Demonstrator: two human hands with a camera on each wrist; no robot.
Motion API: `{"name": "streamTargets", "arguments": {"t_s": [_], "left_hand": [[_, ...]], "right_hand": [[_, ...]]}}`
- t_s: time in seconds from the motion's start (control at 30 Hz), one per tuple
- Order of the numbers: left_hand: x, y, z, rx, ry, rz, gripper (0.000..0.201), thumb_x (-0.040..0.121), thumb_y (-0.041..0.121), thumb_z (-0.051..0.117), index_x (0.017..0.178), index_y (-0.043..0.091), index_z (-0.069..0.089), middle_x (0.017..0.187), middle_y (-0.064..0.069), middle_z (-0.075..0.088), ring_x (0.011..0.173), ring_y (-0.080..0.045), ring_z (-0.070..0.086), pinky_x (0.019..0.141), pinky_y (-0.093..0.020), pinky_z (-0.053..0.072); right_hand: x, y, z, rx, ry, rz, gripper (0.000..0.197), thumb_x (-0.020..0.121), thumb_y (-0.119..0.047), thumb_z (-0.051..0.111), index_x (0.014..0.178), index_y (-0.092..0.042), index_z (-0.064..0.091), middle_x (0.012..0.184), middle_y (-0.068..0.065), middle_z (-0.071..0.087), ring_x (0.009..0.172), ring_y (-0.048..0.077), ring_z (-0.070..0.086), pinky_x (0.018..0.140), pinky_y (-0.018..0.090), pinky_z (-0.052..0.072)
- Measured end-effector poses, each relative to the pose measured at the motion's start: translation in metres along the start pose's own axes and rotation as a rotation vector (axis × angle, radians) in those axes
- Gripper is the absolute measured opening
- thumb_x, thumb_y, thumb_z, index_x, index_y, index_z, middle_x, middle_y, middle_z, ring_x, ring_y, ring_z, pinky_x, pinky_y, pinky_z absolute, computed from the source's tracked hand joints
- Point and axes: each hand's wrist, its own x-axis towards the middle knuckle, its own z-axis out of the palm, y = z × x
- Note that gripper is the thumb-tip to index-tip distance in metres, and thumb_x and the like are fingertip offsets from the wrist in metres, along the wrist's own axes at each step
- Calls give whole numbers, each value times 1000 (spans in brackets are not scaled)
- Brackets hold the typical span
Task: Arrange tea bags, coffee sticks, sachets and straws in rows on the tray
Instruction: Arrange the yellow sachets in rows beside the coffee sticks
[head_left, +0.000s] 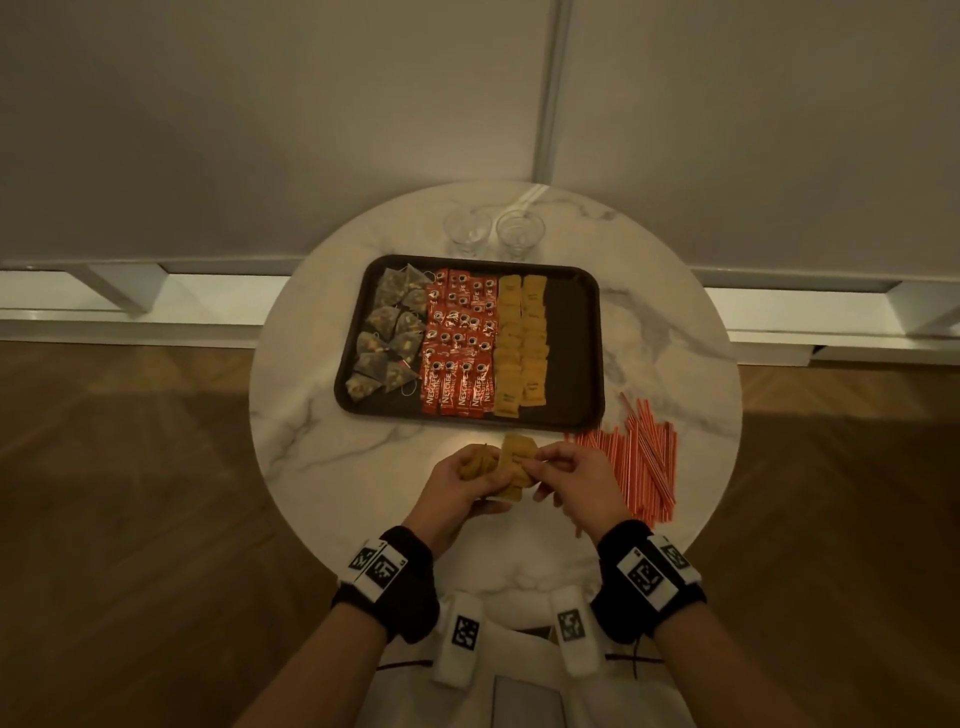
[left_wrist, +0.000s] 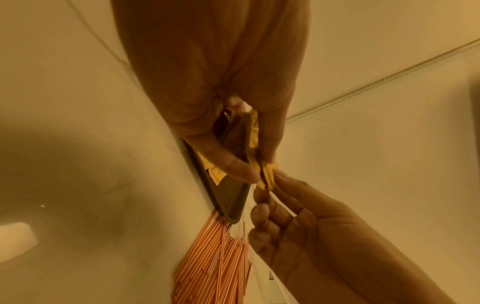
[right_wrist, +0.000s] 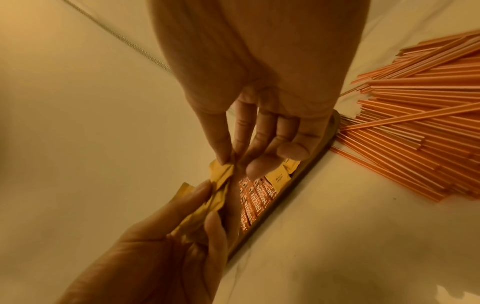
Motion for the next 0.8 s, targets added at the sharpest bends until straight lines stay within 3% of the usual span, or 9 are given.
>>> {"name": "streamTargets", "arguments": {"t_s": [0.17,0.37,0.47,0.6,0.7,0.8], "left_hand": [[-1,2,0,36,9,8,11,88,12,68,98,10,65,83,-6,66,68,-10,60,55,-22,49],[3,-4,-4,83,1,-8,21,88,13,69,105,2,65,77,-2,63,64,-8,56,55,-22,46],[1,-8,-8,132,-14,-34,14,87,10,68,100,4,67,72,-2,62,60,-9,53,50,-21,40],[-1,-13,-18,176,120,-43,7,86,16,70,89,10,68,72,-2,63,60,-11,50,44,-19,33],[3,-11,-24,178,168,-62,11,85,20,72,85,11,65,71,-3,63,59,-11,50,44,-20,31],[9,-3,-28,184,133,-118,10,87,21,71,86,13,64,73,-1,64,60,-10,53,43,-19,34]], "right_hand": [[-1,0,-2,24,-11,20,9,88,-13,69,91,-4,70,76,6,71,56,5,61,50,18,44],[0,3,-2,97,18,46,12,86,-6,70,93,2,66,76,9,71,60,15,64,52,22,44],[1,8,-5,136,40,67,10,86,-4,69,94,0,65,78,11,71,61,16,63,52,23,44],[5,18,-11,144,97,94,3,90,-5,65,92,-3,66,79,10,69,60,14,61,55,27,46],[17,25,-17,64,123,82,10,90,-3,64,99,2,66,89,10,68,72,15,64,61,19,54],[38,29,-23,-8,148,73,13,89,-3,65,101,-7,66,95,11,70,85,22,68,68,19,55]]}}
